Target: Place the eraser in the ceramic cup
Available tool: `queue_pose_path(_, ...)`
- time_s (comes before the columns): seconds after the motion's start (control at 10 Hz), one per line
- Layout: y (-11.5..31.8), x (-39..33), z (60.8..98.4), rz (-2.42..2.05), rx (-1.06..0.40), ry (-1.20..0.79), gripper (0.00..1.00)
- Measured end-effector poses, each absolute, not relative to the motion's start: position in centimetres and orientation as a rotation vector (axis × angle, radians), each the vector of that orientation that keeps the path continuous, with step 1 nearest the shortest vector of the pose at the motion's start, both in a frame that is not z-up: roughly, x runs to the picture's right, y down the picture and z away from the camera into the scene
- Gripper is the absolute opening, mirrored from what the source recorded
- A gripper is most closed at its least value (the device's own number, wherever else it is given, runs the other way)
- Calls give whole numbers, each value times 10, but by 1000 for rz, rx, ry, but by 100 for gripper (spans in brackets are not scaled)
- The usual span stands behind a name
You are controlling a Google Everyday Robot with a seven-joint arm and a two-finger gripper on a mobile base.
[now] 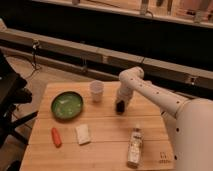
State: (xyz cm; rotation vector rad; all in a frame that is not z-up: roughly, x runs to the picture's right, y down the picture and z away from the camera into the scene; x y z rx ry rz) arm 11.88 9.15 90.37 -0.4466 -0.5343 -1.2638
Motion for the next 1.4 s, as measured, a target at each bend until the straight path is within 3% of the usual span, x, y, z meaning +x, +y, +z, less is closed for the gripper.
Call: queue_pose_path(1.4, 35, 104, 856, -1342, -340, -550, 0)
